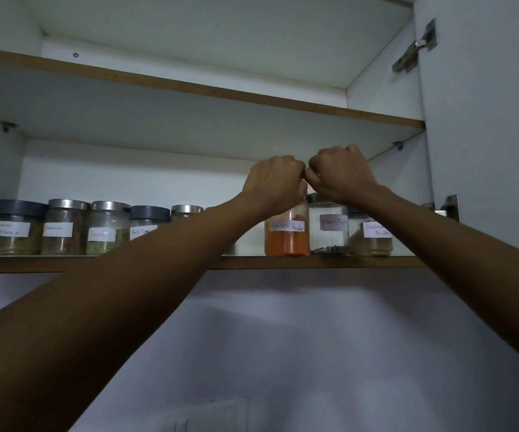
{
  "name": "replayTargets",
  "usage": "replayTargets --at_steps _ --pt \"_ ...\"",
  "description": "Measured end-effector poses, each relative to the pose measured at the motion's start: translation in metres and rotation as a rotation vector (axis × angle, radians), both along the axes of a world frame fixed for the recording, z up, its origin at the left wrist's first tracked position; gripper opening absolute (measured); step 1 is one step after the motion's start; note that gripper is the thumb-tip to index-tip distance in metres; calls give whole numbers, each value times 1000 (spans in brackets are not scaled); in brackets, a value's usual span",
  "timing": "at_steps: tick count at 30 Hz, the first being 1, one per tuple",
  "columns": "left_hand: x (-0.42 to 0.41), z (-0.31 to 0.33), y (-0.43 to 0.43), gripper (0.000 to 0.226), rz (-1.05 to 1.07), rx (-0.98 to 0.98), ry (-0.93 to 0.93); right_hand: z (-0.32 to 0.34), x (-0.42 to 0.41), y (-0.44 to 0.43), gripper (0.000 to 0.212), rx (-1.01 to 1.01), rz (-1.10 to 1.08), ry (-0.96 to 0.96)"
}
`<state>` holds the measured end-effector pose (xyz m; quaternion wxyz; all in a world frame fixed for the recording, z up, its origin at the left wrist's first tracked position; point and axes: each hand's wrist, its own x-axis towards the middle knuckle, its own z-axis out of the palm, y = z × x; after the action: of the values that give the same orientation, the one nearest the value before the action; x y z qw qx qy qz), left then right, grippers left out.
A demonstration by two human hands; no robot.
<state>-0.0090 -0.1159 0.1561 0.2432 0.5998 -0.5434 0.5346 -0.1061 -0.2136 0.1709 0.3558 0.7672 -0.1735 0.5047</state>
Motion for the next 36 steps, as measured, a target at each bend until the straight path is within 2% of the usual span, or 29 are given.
replayTargets --at_steps 10,14,18,22,26,32,36 --pt "-5 -3 1 31 81 141 104 -14 -10 -29 52 113 55 36" --pt "-9 3 2 31 85 183 192 -17 -11 -37 52 219 169 86" --pt "-15 15 3 29 56 312 369 -17 -11 -39 45 307 222 77" --pt "-16 24 0 20 95 412 455 -14 -9 -43 25 361 196 70" --pt "-19 29 -1 33 126 450 480 -11 -3 -46 21 381 189 75" --pt "-20 28 -4 28 213 455 458 -10 5 -48 20 354 180 74" --pt "-9 25 -4 27 192 431 505 -10 14 -49 21 361 174 60"
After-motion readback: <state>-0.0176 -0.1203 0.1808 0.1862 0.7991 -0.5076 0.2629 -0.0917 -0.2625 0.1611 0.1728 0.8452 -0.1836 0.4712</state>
